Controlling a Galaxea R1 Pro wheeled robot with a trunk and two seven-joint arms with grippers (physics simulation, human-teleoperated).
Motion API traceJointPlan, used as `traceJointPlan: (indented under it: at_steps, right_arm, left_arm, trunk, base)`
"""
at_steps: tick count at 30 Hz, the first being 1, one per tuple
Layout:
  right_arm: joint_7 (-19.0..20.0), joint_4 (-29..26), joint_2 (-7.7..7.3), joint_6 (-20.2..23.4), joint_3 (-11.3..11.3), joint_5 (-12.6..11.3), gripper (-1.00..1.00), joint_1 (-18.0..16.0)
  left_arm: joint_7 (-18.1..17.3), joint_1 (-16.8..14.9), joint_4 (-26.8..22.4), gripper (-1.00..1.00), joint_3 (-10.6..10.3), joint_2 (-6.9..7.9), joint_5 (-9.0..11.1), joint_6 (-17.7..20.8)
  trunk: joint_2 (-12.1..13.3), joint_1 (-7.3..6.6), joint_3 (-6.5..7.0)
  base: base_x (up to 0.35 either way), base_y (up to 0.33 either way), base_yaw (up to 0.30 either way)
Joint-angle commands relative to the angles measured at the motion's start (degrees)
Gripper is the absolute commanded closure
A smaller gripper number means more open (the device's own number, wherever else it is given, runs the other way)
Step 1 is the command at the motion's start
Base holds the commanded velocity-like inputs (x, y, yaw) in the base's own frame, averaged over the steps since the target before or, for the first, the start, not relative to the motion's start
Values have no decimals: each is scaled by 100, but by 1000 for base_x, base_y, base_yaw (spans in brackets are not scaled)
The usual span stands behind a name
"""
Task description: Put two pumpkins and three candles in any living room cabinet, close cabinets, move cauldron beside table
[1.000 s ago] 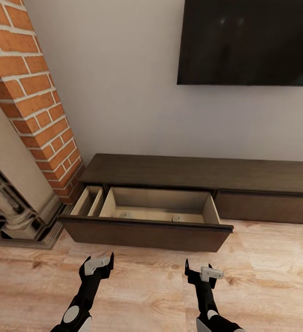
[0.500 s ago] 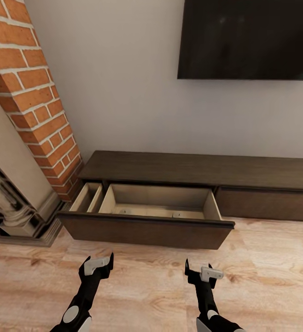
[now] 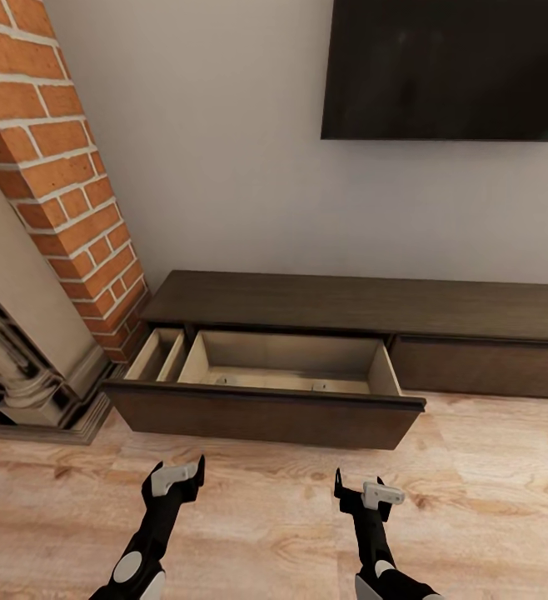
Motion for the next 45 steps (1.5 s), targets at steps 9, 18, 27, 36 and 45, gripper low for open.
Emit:
traceJointPlan:
  at_steps: [9, 18, 27, 36, 45]
  right_arm:
    - [-51, 0, 0, -9, 49, -10, -100, -5]
    - [-51, 0, 0, -9, 47, -10, -100, -5]
    - [-51, 0, 0, -9, 50, -10, -100, -4]
    - [-51, 0, 0, -9, 50, -10, -100, -7]
    - [-51, 0, 0, -9, 48, -10, -100, -4]
  left_arm:
    - [55, 1, -62, -100, -20, 11, 47, -24]
    - [48, 2, -63, -100, -28, 12, 47, -23]
    - [50, 2, -57, -100, -34, 12, 47, -23]
    - [61, 1, -41, -100, -36, 12, 47, -23]
    - [63, 2, -29, -100, -31, 12, 47, -23]
  trunk:
    - [-2, -1, -4]
    - [-2, -1, -4]
    - [-2, -1, -4]
    - [-2, -1, -4]
    - [-2, -1, -4]
  base:
    - [132, -11, 0]
    - [137, -4, 0]
    - [185, 0, 0]
    - [158, 0, 0]
    - [90, 0, 0]
